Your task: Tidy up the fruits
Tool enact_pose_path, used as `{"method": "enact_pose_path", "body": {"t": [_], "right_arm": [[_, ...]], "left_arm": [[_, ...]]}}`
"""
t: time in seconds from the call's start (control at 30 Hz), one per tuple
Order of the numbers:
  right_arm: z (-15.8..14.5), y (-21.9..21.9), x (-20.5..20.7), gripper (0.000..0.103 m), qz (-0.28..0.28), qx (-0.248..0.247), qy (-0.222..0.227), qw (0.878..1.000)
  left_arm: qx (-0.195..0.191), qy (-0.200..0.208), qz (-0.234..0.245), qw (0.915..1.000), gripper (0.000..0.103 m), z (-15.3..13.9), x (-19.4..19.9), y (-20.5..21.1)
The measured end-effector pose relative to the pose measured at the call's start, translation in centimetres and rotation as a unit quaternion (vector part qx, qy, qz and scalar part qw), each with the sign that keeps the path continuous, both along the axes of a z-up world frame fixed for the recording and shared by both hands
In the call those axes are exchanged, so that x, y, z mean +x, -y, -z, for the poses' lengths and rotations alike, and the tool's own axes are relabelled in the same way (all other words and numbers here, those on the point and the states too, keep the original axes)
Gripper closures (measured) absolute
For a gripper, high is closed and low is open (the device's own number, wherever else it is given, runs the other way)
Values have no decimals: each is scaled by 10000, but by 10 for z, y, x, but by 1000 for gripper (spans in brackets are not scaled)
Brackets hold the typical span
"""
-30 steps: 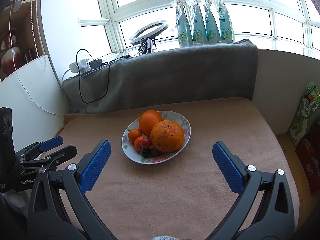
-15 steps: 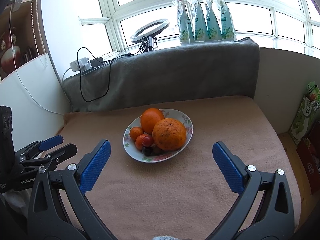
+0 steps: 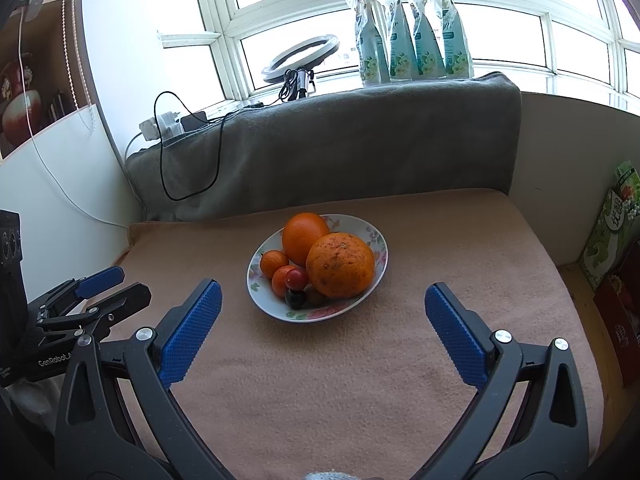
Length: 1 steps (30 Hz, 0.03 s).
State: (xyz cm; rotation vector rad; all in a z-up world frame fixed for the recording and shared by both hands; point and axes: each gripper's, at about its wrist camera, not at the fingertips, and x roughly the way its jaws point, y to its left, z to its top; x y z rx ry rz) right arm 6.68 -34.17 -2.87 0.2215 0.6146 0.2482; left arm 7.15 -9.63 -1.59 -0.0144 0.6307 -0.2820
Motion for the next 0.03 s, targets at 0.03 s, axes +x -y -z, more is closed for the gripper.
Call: {"method": "enact_pose_path", "body": {"t": [0.03], "right_arm": [[1, 0, 0, 0, 4, 9, -7, 10000]], "left_arm": [[3, -15, 1, 10000, 22, 0, 1, 0]]}}
